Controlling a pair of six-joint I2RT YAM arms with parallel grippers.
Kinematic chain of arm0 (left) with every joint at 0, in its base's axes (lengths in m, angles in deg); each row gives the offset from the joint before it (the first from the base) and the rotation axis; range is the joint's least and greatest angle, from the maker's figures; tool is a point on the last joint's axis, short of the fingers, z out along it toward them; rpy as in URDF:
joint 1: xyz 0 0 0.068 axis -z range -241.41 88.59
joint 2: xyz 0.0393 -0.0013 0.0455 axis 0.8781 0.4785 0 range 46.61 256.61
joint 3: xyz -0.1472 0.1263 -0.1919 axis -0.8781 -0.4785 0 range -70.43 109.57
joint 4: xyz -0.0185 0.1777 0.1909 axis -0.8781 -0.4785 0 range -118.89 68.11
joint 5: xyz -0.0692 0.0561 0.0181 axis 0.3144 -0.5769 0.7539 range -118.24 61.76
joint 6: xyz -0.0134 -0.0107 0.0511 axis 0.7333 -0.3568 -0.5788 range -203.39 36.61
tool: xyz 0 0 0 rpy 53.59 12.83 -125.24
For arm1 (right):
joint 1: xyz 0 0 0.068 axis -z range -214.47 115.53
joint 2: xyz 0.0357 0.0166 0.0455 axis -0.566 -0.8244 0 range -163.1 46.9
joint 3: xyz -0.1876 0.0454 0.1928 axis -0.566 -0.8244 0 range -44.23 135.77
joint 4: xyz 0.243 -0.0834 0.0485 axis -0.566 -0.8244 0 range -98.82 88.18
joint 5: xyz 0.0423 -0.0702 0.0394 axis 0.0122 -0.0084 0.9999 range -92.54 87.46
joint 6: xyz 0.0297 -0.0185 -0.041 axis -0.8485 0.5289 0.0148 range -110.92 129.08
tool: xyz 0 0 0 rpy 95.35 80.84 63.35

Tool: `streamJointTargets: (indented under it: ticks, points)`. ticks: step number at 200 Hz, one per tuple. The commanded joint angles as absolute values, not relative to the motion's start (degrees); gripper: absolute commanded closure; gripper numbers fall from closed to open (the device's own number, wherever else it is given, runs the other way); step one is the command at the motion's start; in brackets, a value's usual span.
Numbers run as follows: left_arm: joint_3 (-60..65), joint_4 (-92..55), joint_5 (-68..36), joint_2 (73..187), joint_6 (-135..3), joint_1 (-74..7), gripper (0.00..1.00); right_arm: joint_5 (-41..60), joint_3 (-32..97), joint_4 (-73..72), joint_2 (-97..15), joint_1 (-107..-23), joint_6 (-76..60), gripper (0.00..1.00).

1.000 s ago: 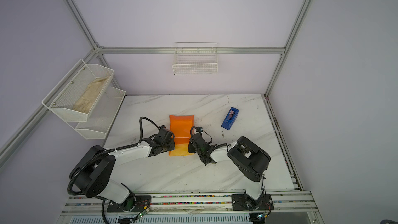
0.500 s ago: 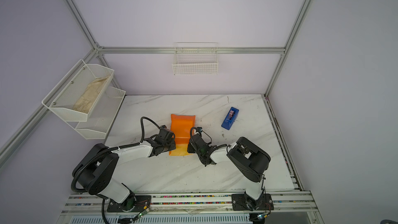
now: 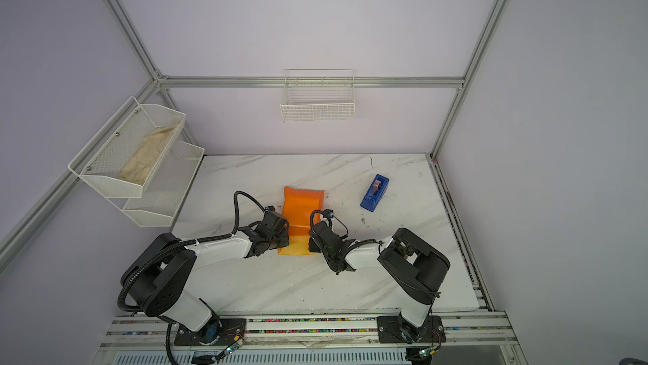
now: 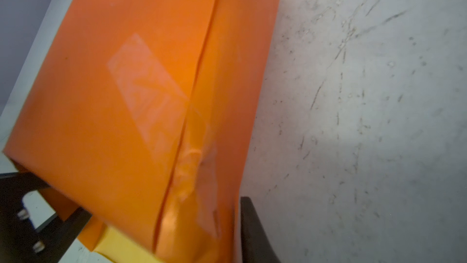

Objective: Wrap a gift box in wrapping paper
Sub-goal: Fold the third fold of the wrapping paper on the gift box.

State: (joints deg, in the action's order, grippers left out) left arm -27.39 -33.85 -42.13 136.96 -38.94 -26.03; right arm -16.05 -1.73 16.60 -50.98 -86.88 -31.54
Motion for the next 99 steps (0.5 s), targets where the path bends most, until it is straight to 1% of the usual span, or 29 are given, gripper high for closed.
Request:
streamJointTargets:
  ticks: [1,36,51,63,90,99]
  points:
    - [-31.0,-35.5,-43.6,132.9,-37.6,-26.0,0.70,-17.2,-2.9,14.2,-48.6,-87.1,-32.6,0.80]
    - [-33.1,-35.1,-41.5,131.6,-36.6,-25.9,0.70,-14.3,-5.3,17.2,-49.0,-87.2,-33.7,0.79]
    - [-33.8,-34.2,-40.8,131.9,-36.4,-25.7,0.73,-13.5,-5.9,17.9,-48.9,-87.3,-34.1,0.79]
    - [-34.1,-33.5,-40.6,132.0,-36.4,-25.6,0.77,-13.3,-6.2,18.0,-49.0,-87.4,-34.2,0.79]
    - [-33.6,-33.1,-40.5,132.4,-37.0,-25.4,0.85,-13.4,-5.8,17.8,-49.6,-87.5,-34.2,0.87]
    - [-33.4,-33.1,-40.4,132.5,-37.3,-25.4,0.87,-13.6,-5.4,17.4,-49.8,-87.5,-34.0,0.92]
